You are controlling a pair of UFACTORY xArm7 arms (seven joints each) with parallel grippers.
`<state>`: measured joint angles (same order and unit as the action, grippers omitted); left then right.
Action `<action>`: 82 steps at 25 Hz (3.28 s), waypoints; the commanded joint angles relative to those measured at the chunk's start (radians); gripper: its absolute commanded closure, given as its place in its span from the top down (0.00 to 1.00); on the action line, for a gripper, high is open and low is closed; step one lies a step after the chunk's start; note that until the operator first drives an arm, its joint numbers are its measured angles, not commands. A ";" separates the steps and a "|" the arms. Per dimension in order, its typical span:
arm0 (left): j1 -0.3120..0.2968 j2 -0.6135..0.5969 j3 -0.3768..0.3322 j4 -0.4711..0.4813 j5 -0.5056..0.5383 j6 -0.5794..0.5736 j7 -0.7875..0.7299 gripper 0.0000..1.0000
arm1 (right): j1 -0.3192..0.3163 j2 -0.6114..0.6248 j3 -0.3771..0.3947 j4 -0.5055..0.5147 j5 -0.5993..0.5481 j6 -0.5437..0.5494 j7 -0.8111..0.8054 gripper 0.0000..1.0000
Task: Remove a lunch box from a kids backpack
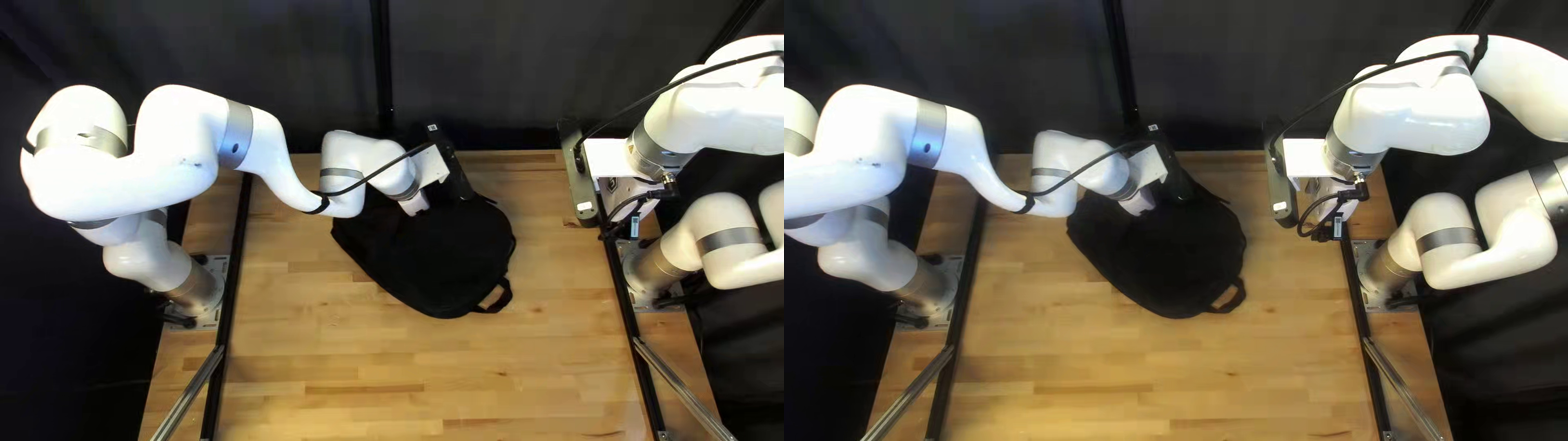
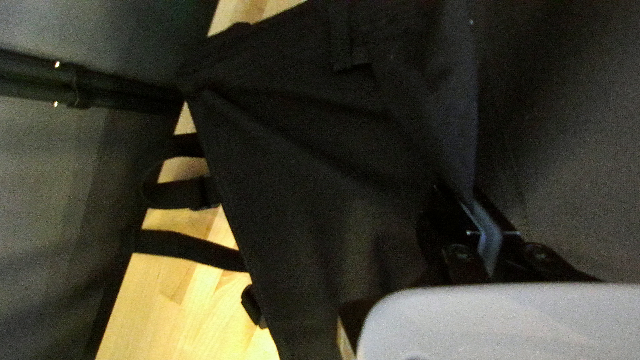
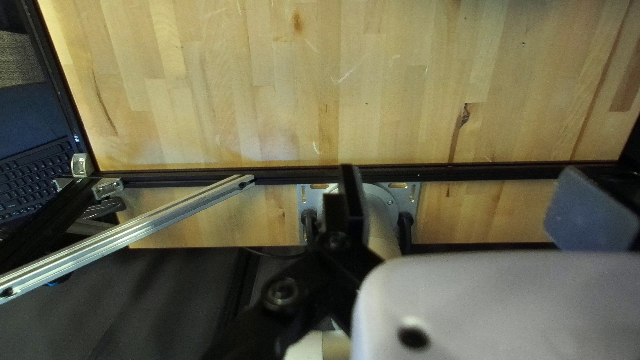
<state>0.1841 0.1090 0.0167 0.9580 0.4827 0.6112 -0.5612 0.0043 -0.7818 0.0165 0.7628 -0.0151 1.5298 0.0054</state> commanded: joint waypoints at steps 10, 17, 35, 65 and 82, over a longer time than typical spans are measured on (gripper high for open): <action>-0.021 -0.056 -0.003 -0.010 0.027 0.100 -0.208 0.00 | 0.024 0.120 0.301 -0.289 0.050 -0.501 0.426 1.00; -0.041 -0.045 -0.014 0.028 0.061 0.154 -0.379 0.00 | -0.001 0.175 0.361 -0.324 0.049 -0.609 0.546 1.00; -0.052 0.028 -0.008 0.181 -0.021 0.286 -0.663 0.00 | -0.020 0.225 0.327 -0.432 0.072 -0.779 0.530 1.00; -0.049 0.070 -0.023 0.208 -0.122 0.258 -0.704 0.00 | -0.142 0.211 -0.080 -0.638 -0.052 -1.067 -0.079 1.00; -0.040 0.066 -0.018 0.192 -0.128 0.242 -0.696 0.00 | -0.228 0.310 -0.102 -0.593 -0.114 -1.115 -0.125 0.01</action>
<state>0.1429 0.1751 -0.0016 1.1503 0.3564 0.8538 -1.2589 -0.2205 -0.4880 -0.0796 0.1598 -0.1261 0.4200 -0.1104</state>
